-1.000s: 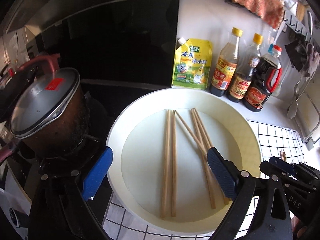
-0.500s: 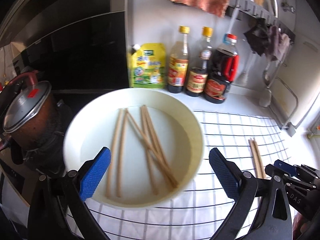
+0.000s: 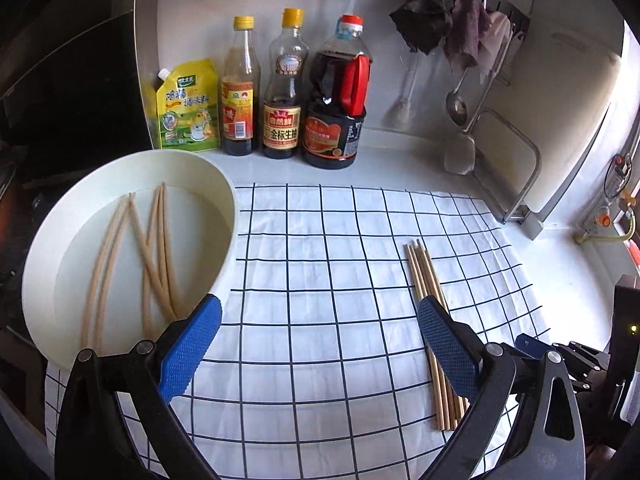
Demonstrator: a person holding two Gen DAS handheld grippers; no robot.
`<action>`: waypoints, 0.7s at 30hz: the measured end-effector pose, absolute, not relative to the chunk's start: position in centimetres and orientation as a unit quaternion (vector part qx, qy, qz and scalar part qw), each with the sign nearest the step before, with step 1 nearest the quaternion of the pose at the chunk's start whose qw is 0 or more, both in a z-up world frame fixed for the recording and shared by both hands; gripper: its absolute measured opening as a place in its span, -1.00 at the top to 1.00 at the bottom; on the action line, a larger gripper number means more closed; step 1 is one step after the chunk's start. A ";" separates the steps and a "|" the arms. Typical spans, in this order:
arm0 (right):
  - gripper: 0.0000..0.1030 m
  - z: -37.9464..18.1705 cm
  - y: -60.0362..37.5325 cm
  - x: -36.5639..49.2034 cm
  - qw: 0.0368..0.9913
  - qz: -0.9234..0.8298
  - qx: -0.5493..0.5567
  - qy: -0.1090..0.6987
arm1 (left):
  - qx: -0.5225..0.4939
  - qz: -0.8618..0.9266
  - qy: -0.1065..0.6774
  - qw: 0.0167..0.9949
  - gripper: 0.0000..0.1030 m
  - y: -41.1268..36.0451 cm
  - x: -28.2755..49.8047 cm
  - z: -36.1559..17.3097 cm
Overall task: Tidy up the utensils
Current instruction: 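Move both open tools back over the chopstick row on the cloth, then position both open tools around single chopsticks at the row's edge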
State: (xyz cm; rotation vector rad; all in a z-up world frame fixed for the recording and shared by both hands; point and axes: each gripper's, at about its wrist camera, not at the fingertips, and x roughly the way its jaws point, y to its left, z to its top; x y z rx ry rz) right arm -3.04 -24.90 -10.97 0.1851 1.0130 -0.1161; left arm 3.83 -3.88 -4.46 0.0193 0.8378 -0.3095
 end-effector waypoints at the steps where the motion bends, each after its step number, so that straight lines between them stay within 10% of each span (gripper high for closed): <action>1: 0.36 -11.3 -25.0 -3.0 0.869 -0.053 0.089 0.484 | 0.012 -0.147 0.410 0.900 -0.88 -4.4 3.9 -4.9; 21: 0.35 -15.1 -24.3 0.3 0.868 -0.010 0.086 0.489 | 0.052 -0.128 0.459 0.878 -0.88 -7.9 4.9 -10.5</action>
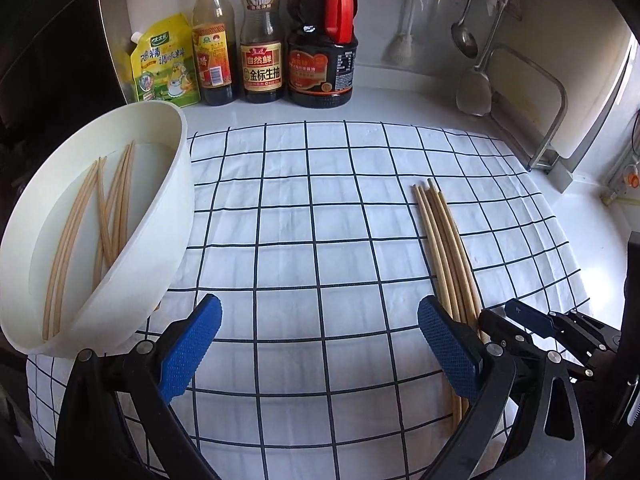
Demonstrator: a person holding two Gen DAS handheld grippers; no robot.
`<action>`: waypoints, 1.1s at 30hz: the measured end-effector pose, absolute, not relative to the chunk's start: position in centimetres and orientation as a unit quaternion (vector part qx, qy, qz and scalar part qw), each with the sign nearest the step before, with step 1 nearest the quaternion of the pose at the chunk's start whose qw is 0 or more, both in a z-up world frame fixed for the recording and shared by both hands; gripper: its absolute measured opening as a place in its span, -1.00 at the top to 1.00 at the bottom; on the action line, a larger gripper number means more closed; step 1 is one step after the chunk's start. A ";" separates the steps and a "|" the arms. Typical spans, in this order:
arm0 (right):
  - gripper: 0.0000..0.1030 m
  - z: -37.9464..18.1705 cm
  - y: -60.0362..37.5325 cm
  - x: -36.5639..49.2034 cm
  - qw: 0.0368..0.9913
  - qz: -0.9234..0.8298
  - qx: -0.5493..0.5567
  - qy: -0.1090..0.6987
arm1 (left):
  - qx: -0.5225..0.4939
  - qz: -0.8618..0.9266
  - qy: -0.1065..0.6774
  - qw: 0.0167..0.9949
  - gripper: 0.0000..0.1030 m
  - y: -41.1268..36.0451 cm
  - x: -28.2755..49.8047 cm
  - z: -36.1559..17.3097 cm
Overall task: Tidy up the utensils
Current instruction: 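Position both open tools around single chopsticks at the row's edge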
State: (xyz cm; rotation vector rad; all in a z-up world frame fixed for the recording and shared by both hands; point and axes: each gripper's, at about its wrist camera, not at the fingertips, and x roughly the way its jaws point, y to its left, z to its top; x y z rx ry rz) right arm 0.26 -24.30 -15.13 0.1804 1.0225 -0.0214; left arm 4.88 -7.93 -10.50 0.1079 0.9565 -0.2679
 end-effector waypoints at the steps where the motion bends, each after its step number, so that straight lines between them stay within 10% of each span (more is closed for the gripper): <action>1: 0.35 -15.1 -24.2 0.2 0.868 -0.010 0.082 0.490 | 0.052 -0.129 0.459 0.877 -0.88 -8.0 4.9 -10.6; 33: 0.35 -15.5 -24.0 0.9 0.861 -0.019 0.048 0.506 | 0.058 -0.133 0.468 0.872 -0.88 -9.0 4.9 -11.6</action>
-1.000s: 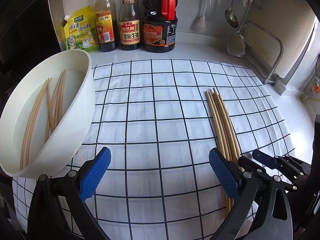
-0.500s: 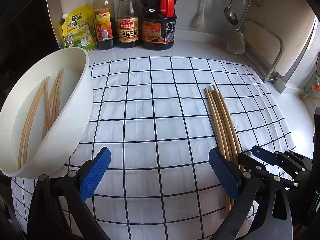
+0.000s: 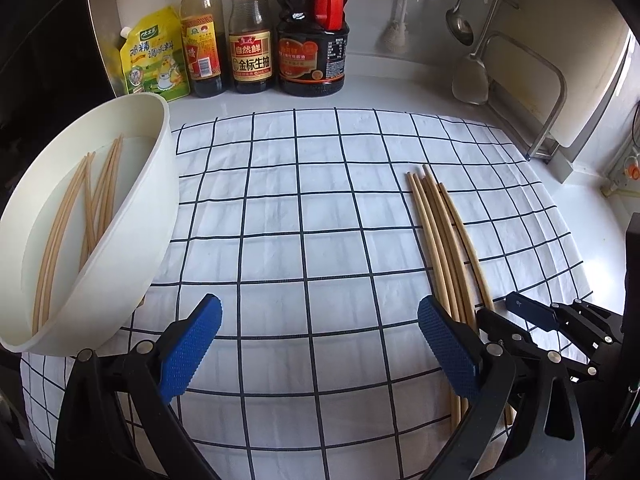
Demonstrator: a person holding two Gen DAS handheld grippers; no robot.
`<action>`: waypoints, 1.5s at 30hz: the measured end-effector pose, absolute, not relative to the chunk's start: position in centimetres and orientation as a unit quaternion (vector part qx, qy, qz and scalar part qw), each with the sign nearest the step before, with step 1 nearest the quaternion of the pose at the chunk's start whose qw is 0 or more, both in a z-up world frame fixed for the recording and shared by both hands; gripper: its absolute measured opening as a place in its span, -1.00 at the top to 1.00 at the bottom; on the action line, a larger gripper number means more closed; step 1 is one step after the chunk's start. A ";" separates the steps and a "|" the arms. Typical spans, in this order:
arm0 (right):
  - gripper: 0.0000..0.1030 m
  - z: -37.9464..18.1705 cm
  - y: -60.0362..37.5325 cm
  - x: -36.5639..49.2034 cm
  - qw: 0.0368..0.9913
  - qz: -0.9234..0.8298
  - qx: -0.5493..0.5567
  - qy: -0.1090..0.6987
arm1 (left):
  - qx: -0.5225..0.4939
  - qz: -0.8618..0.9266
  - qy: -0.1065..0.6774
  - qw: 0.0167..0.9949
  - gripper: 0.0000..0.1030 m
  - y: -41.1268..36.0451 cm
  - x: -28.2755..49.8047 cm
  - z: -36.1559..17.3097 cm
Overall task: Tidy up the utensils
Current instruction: 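Position both open tools around single chopsticks at the row's edge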
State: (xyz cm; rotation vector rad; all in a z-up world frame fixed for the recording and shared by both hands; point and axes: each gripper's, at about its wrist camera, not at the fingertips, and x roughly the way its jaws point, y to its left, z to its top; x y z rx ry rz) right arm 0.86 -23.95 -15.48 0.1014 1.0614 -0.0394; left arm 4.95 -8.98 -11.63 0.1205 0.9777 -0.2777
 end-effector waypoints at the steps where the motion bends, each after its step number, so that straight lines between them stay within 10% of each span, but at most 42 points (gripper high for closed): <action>1: 0.35 -15.5 -24.1 0.8 0.862 -0.020 0.049 0.505 | 0.059 -0.134 0.468 0.871 -0.88 -9.1 4.9 -11.8; 45: 0.28 -15.7 -29.4 -1.5 0.870 -0.041 0.073 0.485 | 0.081 -0.143 0.519 0.839 -0.88 -13.8 5.0 -16.0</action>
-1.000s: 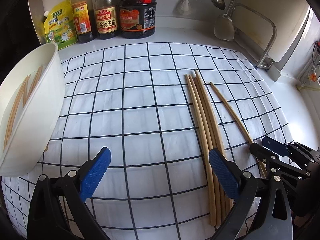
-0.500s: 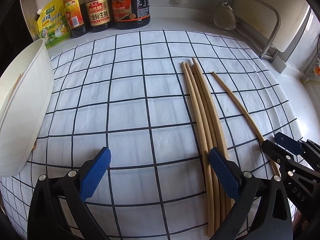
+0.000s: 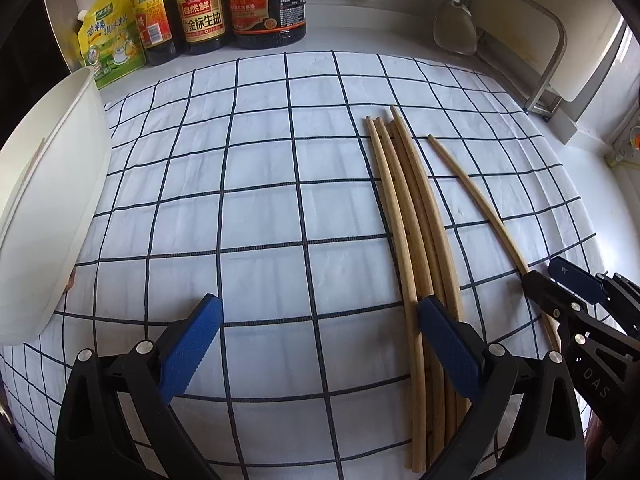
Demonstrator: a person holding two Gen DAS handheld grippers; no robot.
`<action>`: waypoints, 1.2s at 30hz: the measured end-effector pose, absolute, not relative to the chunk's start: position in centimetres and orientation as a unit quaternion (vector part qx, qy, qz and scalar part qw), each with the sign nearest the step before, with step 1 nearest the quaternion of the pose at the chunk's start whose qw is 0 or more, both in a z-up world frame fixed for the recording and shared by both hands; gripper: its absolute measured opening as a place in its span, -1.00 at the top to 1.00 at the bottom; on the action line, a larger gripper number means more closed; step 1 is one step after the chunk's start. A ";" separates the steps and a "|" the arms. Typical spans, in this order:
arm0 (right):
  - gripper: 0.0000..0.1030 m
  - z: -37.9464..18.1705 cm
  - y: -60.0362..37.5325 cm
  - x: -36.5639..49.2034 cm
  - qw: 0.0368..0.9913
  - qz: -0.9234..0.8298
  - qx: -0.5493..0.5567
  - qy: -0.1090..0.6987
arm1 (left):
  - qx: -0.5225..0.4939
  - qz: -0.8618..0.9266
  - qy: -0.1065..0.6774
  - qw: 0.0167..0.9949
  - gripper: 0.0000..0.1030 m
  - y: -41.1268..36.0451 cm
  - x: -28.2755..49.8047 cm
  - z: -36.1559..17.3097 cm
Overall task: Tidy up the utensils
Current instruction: 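Position both open tools around single chopsticks at the row's edge, then close the right tool on a chopstick while the left tool grasps another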
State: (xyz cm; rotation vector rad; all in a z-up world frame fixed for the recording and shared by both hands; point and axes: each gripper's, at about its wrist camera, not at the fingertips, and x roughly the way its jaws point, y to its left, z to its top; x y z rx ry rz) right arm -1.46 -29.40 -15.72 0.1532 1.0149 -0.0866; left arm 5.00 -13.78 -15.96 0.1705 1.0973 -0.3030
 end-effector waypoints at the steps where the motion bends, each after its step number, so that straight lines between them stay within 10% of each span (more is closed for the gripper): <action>1: 0.28 -15.7 -29.4 -1.5 0.870 -0.041 0.073 0.485 | 0.093 -0.138 0.520 0.838 -0.88 -14.0 4.8 -16.1; 14: 0.32 -15.9 -28.3 -1.0 0.877 -0.033 0.033 0.478 | 0.096 -0.128 0.506 0.847 -0.85 -14.3 5.5 -16.1; 22: 0.69 -15.8 -27.5 -0.8 0.877 -0.017 0.029 0.480 | 0.100 -0.155 0.500 0.846 0.03 -15.3 4.7 -15.2; 26: 0.85 -15.8 -27.5 -0.6 0.877 -0.011 0.035 0.479 | 0.107 -0.169 0.500 0.843 0.79 -15.7 4.4 -15.0; 36: 0.88 -14.6 -28.1 -1.4 0.877 -0.009 0.079 0.474 | 0.075 -0.183 0.511 0.837 0.86 -14.2 4.4 -14.3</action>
